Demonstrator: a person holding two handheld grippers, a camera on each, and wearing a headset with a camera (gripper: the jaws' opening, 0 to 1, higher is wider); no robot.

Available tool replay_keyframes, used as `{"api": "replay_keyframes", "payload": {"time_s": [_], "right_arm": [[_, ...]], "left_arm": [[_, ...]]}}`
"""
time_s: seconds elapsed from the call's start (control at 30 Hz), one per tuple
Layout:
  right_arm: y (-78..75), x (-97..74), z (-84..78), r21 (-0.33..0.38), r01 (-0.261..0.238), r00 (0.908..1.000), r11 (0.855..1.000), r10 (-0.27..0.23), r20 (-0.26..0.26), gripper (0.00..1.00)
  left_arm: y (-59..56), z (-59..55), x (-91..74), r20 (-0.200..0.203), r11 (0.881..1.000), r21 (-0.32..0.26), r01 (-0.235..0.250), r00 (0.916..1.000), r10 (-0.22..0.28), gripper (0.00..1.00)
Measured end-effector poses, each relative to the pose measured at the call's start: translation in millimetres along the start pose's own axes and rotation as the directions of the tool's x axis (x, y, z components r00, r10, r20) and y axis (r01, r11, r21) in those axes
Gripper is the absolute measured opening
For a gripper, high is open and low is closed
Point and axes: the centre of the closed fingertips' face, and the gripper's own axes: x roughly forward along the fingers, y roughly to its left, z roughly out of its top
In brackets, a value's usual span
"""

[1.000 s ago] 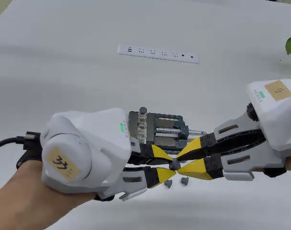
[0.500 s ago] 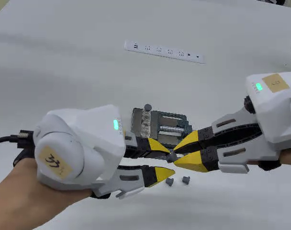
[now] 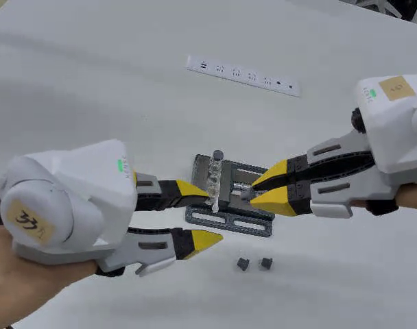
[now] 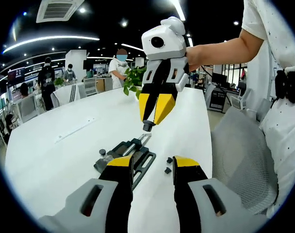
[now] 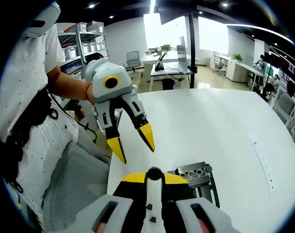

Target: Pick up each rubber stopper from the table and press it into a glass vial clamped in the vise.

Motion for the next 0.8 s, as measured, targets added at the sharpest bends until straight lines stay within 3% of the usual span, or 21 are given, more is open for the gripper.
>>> {"api": "replay_keyframes", "payload": {"time_s": [0.27, 0.4, 0.63, 0.8], "right_arm": [[-35.3, 10.9, 8.5, 0.002, 0.048, 0.9966, 0.999, -0.047, -0.067, 0.05], [-51.9, 20.2, 7.4, 0.000, 0.057, 0.9924, 0.998, -0.057, -0.109, 0.05], [-76.7, 40.9, -2.2, 0.003, 0.071, 0.9766, 0.997, -0.069, -0.204, 0.05], [-84.1, 53.4, -12.0, 0.002, 0.071, 0.9642, 0.998, -0.068, -0.256, 0.05]], "left_arm": [[23.7, -11.8, -9.8, 0.014, 0.998, -0.020, -0.065, 0.9978, 0.065, 0.48], [29.7, -18.1, -12.9, 0.016, 0.997, -0.018, -0.075, 0.9971, 0.075, 0.53], [34.9, -29.6, -12.6, 0.018, 0.997, -0.001, -0.073, 0.9972, 0.073, 0.69], [38.7, -34.4, -12.5, 0.025, 0.997, -0.008, -0.073, 0.9970, 0.073, 0.76]]}}
